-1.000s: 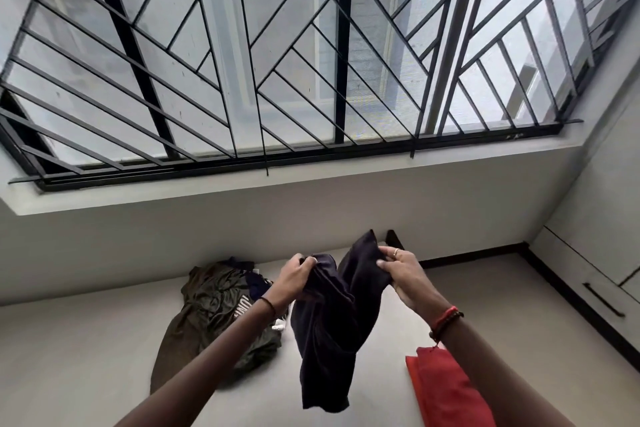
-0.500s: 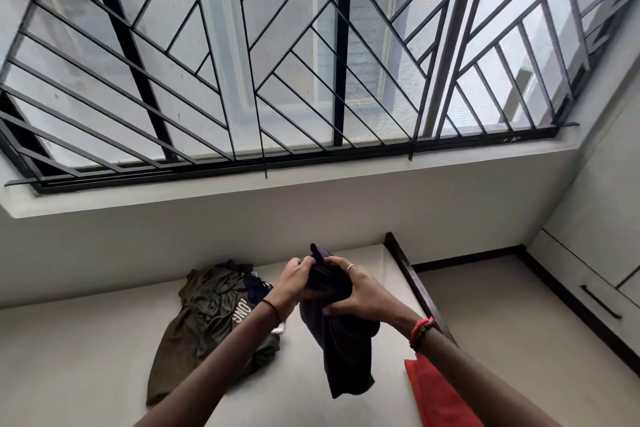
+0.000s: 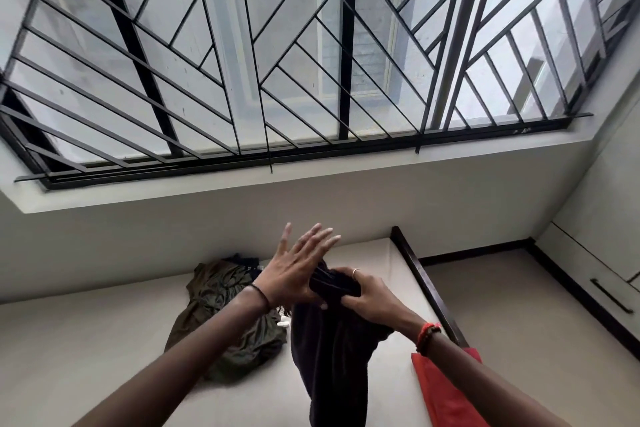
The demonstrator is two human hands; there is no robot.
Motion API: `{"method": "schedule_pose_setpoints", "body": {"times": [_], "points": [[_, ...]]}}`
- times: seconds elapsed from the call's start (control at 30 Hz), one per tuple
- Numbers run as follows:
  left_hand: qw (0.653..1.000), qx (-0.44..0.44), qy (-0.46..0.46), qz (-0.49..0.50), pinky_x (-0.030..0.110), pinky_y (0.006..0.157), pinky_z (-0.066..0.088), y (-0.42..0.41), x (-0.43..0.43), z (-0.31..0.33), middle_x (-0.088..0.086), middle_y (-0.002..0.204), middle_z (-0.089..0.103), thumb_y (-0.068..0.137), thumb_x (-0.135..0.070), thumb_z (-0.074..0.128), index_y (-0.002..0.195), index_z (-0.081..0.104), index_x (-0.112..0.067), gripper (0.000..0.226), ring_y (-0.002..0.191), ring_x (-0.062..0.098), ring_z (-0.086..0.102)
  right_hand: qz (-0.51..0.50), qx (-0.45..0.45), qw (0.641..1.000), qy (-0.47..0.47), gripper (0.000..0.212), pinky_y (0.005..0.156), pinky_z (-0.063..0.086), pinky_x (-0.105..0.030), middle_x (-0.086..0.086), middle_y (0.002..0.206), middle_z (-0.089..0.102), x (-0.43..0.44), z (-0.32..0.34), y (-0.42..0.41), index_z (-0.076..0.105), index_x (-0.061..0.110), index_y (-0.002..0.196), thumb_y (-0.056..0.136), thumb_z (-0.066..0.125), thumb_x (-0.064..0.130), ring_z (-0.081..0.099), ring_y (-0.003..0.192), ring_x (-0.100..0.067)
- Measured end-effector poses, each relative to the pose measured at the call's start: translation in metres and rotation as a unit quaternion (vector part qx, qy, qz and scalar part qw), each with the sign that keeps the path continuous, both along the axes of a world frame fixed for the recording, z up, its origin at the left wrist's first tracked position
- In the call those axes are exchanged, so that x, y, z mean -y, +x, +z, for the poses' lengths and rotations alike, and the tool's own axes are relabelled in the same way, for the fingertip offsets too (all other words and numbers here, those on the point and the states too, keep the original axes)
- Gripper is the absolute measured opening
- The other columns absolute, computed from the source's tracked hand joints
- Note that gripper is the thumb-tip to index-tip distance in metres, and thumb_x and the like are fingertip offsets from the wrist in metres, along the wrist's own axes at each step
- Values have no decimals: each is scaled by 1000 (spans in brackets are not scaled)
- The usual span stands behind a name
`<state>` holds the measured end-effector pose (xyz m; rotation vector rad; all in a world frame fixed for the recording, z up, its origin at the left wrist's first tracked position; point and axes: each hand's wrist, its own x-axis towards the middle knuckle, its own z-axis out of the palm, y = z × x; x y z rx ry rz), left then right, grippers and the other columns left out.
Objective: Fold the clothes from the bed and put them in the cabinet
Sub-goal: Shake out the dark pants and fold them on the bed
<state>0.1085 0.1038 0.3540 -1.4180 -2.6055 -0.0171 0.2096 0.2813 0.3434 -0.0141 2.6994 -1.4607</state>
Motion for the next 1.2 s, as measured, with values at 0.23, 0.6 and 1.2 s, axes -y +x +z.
{"method": "schedule_pose_setpoints", "body": {"times": [0.23,0.6,1.2], "points": [[954,154,-258,-14,34,79,46,-9,-18,26,6,110,67,73,-63,65,114,60,-24,57,105,29,61,33,75,997,15,52,75,51,-22,-1,99,64,3,-9,3,46,19,123,76,66,14,62,84,-9],[960,97,-261,-25,36,74,46,-44,-45,-9,10,112,65,78,-64,58,116,59,-21,57,105,32,60,79,127,984,92,45,77,43,-19,5,104,62,-47,-47,-37,57,15,121,77,68,6,57,98,-12],[999,-13,25,-43,22,73,56,-65,-38,-215,5,104,72,73,-14,36,99,73,-10,45,90,13,71,-3,-164,948,274,40,75,55,-33,-5,115,63,-56,-202,-71,65,13,115,82,43,9,64,95,-26]]}}
